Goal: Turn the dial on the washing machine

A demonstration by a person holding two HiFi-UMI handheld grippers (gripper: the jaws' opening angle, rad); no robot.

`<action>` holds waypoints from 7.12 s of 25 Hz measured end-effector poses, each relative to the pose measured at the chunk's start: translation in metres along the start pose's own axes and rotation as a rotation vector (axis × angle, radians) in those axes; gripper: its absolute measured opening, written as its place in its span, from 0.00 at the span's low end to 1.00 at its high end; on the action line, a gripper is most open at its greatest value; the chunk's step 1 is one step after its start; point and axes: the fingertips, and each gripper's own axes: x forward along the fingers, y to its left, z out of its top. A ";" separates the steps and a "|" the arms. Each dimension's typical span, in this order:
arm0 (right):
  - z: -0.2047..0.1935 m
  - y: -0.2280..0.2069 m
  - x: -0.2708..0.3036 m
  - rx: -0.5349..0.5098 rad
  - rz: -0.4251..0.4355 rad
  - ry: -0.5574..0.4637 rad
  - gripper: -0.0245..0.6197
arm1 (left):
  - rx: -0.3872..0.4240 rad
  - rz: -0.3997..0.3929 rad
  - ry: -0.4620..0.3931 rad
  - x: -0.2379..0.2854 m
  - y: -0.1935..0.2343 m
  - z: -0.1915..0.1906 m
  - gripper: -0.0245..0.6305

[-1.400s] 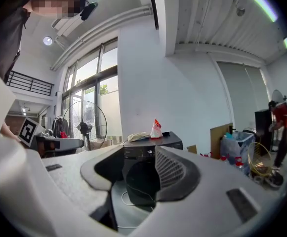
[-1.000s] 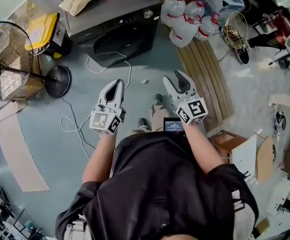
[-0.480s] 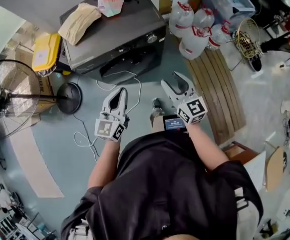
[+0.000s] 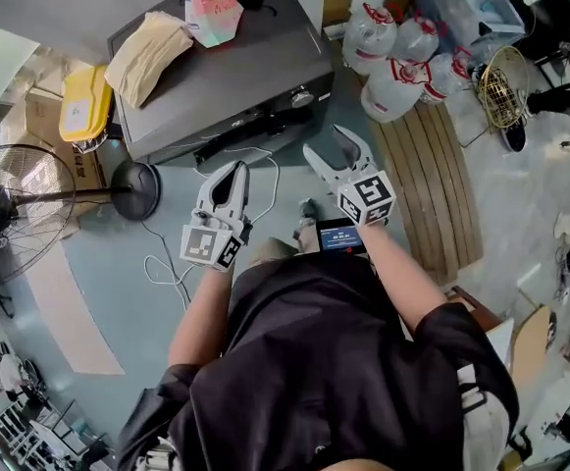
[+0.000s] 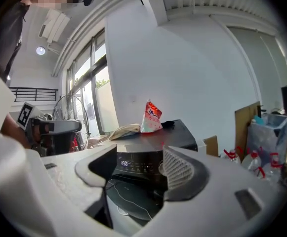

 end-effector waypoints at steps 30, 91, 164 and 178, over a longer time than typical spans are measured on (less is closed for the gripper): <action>-0.106 -0.097 0.152 -0.015 -0.148 0.085 0.48 | -0.156 -0.002 0.049 0.094 0.059 -0.131 0.03; -0.110 -0.107 0.153 0.605 -0.095 -0.062 0.46 | -0.193 0.011 0.011 0.087 0.059 -0.179 0.03; -0.129 -0.112 0.153 1.603 0.058 -0.267 0.46 | -0.078 -0.011 0.022 0.101 0.061 -0.173 0.03; -0.132 -0.111 0.154 1.722 0.076 -0.314 0.46 | -0.072 -0.013 0.012 0.106 0.064 -0.165 0.03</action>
